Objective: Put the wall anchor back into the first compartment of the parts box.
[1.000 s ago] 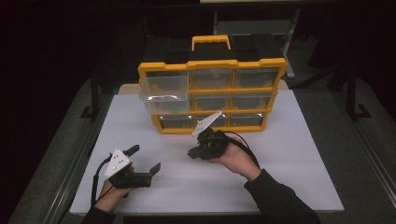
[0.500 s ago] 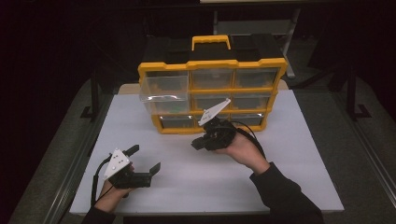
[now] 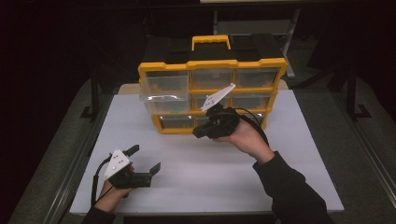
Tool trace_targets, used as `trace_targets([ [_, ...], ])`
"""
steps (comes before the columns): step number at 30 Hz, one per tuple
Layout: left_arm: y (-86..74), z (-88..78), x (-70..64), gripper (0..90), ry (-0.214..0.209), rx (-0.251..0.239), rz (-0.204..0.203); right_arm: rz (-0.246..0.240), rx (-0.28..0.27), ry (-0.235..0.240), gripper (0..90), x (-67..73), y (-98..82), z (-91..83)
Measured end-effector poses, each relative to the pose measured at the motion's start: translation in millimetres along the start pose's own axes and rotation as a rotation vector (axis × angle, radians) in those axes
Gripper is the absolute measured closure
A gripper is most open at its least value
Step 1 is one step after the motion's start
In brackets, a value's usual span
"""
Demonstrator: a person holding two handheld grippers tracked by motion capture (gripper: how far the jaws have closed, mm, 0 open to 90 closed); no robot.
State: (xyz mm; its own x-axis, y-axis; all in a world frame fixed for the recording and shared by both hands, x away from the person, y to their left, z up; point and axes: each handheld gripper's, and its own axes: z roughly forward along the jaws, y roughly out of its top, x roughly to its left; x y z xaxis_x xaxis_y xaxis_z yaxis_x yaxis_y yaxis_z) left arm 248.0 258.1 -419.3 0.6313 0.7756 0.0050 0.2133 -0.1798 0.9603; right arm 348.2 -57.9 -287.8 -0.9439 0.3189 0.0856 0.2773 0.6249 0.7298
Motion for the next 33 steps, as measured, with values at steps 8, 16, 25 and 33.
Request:
trace_targets([
  [8, -0.2, 0.7, 0.1, 0.0, 0.001, -0.003, 0.000, -0.023, -0.016, -0.006, 84.4, -2.8, 15.9, -16.0],
  [16, -0.1, 0.5, -0.2, 0.0, 0.001, 0.002, 0.000, -0.025, -0.038, -0.019, 84.3, -6.9, 34.5, -34.3],
  [25, 0.1, 0.1, -0.7, 0.0, 0.001, 0.009, -0.005, -0.039, -0.054, -0.046, 84.4, -11.6, 57.7, -52.0],
  [33, 0.3, 0.0, -0.2, 0.0, 0.000, 0.007, 0.001, -0.049, -0.072, -0.076, 84.4, -14.3, 73.7, -66.0],
])
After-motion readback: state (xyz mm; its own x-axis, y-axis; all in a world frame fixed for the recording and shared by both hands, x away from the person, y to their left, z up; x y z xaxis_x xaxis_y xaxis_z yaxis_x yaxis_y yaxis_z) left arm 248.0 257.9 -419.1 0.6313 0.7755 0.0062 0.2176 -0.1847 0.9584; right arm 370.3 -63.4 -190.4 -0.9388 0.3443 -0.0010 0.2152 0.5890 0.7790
